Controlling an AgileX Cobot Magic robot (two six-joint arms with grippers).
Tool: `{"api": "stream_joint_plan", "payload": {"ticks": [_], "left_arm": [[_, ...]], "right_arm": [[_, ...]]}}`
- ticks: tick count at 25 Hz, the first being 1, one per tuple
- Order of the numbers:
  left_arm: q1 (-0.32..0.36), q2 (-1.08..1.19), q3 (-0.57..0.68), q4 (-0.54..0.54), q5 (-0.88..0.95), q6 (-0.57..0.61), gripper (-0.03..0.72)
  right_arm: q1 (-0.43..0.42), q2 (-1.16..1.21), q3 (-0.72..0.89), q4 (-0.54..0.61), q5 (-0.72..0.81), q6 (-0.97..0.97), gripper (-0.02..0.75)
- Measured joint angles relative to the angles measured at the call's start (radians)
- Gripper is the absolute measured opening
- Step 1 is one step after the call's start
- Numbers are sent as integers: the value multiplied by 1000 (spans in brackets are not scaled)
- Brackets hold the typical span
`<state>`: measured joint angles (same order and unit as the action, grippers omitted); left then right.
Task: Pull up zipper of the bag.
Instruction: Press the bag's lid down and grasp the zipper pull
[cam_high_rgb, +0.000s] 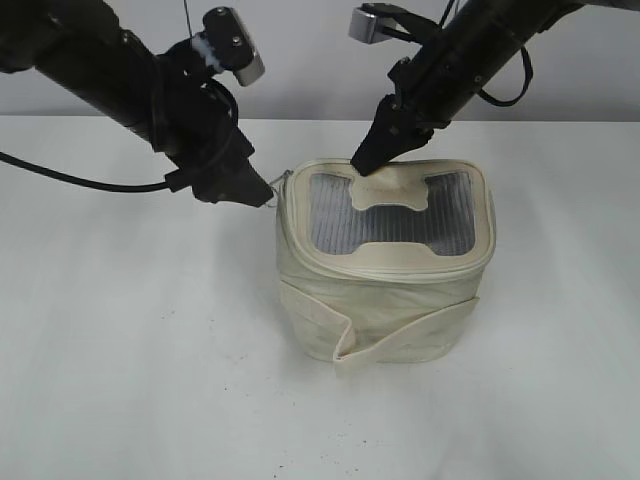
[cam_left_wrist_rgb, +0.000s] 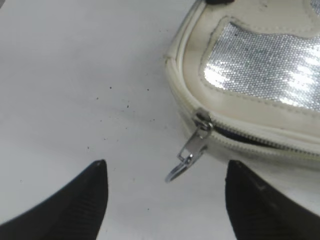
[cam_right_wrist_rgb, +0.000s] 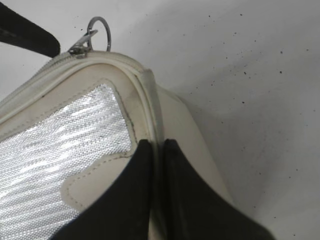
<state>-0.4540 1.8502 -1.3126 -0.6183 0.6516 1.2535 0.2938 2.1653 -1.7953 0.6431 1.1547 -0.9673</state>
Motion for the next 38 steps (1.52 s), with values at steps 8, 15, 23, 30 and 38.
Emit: {"api": "stream_joint_plan", "payload": {"ticks": [8,15,23,30,38], "left_arm": [[-38,73,-50,51,10,3,483],[-44,74,-75,126,78,-47,12],[-43,54,-79,178,171,-214,0],[-42,12,-79,154,289,-315,0],[-42,-2,-79,58,434,-370,-2]], "right_arm": [[0,0,0,-3,1,0,17],[0,0,0,-3,2,0,17],[0,1,0,1,7,35,17],[1,1,-9,4,15,103,16],[7,13,-87,-34,66,165,16]]}}
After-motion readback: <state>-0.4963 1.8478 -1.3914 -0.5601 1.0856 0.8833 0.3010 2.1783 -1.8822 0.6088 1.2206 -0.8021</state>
